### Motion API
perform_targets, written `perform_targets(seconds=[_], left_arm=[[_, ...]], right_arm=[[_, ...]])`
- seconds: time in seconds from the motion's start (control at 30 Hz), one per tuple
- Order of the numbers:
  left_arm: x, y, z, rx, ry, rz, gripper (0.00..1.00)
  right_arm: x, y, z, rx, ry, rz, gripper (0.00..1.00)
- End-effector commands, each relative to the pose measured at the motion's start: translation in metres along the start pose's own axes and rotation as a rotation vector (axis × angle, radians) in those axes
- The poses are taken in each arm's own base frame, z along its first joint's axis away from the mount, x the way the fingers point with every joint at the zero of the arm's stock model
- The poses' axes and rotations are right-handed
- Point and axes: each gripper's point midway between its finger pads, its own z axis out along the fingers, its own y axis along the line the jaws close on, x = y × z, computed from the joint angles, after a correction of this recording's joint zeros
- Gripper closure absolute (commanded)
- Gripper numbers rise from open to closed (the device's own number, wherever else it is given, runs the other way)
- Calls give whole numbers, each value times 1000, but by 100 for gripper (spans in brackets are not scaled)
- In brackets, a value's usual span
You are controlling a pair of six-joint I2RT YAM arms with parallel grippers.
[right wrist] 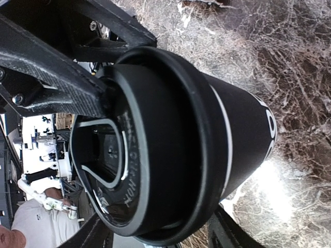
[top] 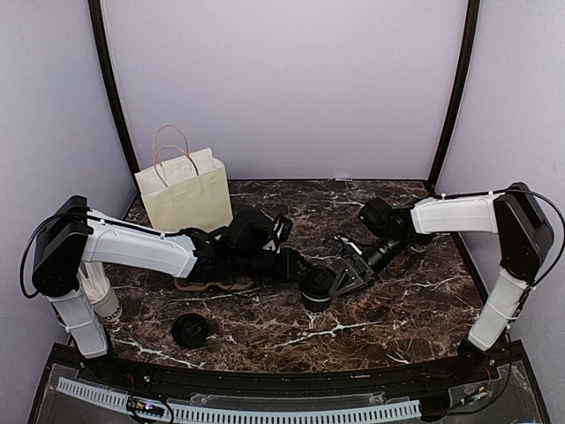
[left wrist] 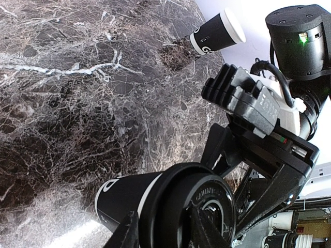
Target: Pack the takeout coffee
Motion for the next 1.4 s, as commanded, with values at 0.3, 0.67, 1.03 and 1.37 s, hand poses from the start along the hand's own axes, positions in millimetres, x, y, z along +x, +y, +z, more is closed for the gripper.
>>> perform_targets(seconds=[0.3, 0.67, 1.03, 1.37], left_arm=[[102, 113, 3, -363, 306, -39, 64], [120, 139, -3, -435, 328, -89, 64], [91, 117, -5, -413, 241, 17, 64], [112, 147, -6, -514, 303, -12, 64]], right_arm=[[51, -142, -7, 621, 166, 174, 48], [67, -152, -7, 674, 212, 186, 42], [28, -112, -22, 724, 98, -39, 44], [56, -143, 0, 730, 252, 72, 43]])
